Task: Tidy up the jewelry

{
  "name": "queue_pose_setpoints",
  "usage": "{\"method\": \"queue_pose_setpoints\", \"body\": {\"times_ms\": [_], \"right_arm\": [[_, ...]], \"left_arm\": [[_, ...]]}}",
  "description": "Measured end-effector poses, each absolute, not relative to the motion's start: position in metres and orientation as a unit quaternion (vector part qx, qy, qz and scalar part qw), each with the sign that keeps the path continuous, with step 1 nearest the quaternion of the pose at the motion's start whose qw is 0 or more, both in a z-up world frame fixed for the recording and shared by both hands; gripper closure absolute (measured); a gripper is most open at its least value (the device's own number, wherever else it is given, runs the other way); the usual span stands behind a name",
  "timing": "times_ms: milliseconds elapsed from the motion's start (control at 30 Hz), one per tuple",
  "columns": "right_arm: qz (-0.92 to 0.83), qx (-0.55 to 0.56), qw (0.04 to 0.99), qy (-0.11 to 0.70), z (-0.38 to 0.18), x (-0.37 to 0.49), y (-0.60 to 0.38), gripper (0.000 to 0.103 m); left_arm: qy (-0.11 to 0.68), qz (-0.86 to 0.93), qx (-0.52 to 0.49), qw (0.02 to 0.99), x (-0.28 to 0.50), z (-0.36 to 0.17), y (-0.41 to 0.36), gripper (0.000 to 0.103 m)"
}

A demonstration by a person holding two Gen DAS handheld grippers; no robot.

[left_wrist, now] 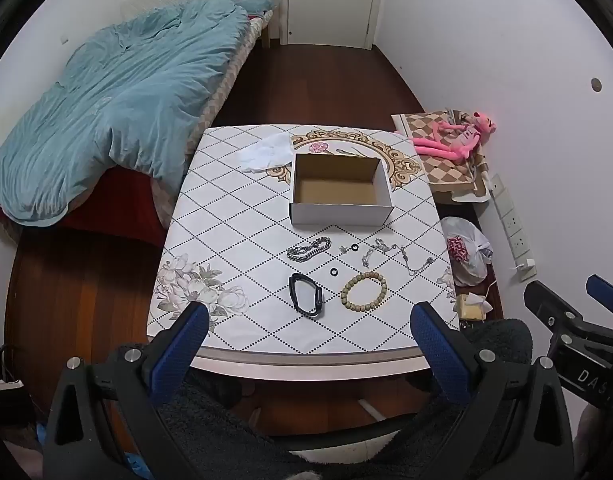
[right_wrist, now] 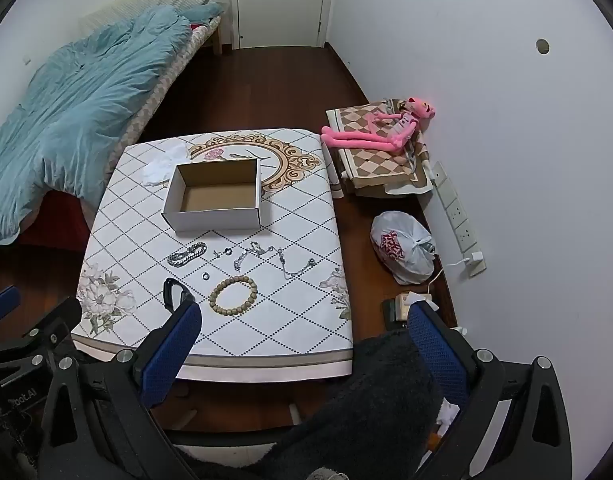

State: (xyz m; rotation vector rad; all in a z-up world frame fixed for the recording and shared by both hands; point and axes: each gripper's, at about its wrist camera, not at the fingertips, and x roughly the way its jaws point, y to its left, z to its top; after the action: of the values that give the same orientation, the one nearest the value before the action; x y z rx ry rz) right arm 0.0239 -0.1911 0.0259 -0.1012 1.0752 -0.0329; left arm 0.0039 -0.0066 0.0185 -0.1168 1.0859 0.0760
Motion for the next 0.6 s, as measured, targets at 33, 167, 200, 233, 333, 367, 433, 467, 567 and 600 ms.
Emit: {"method": "queue_pose_setpoints", "body": {"times_ms": [33,167,200,233,333,367,433,467,567,600], "right_arm": [[-0.016,-0.046,0.864,0.502,0.0265,0.0232,-0.1911,0.0],[-0.016,-0.046,0.864,0.501,0.0277,0.0236,-0.1907,0.0],[-0.016,-0.046,0.864,0.5,0.0282,0.0236,-0.1906,0.0],[-0.017,-0.046,0.865,0.5,0.0287,0.0235,-0.1905,0.0],[-0.016,-0.046,0.865,0.5,0.0284,0.0211,-0.1911,0.0],[-0.015,-0.046,0.865,0.5,0.0279,0.0204,-0.1917,0.0],[-0.015,-0.044,0.864,0.501,0.0286,0.0202,-0.1927,0.0],[-0.015,-0.044,0.865,0.5,0.0288,0.0195,-0.1936,0.0],[-0.015,-0.045,0.865,0.5,0.0289,0.022,-0.192,0.0],[-0.015,-0.045,0.865,0.5,0.0288,0.0222,-0.1921,0.0]], "left_arm": [[0.516,0.036,-0.055,0.854,0.0043,0.0191,-0.007,0.0],[0.515,0.036,-0.055,0.855,0.0039,0.0189,-0.0057,0.0],[0.515,0.036,-0.055,0.855,0.0044,0.0196,-0.0058,0.0],[0.514,0.035,-0.055,0.855,0.0048,0.0202,-0.006,0.0],[0.513,0.035,-0.055,0.856,0.0063,0.0214,-0.0065,0.0],[0.513,0.034,-0.055,0.856,0.0023,0.0187,-0.0027,0.0],[0.513,0.035,-0.055,0.856,0.0024,0.0193,-0.0029,0.0],[0.513,0.035,-0.055,0.856,0.0025,0.0198,-0.003,0.0],[0.512,0.035,-0.056,0.856,0.0033,0.0213,-0.0032,0.0],[0.512,0.035,-0.056,0.856,0.0037,0.0219,-0.0033,0.0]]}}
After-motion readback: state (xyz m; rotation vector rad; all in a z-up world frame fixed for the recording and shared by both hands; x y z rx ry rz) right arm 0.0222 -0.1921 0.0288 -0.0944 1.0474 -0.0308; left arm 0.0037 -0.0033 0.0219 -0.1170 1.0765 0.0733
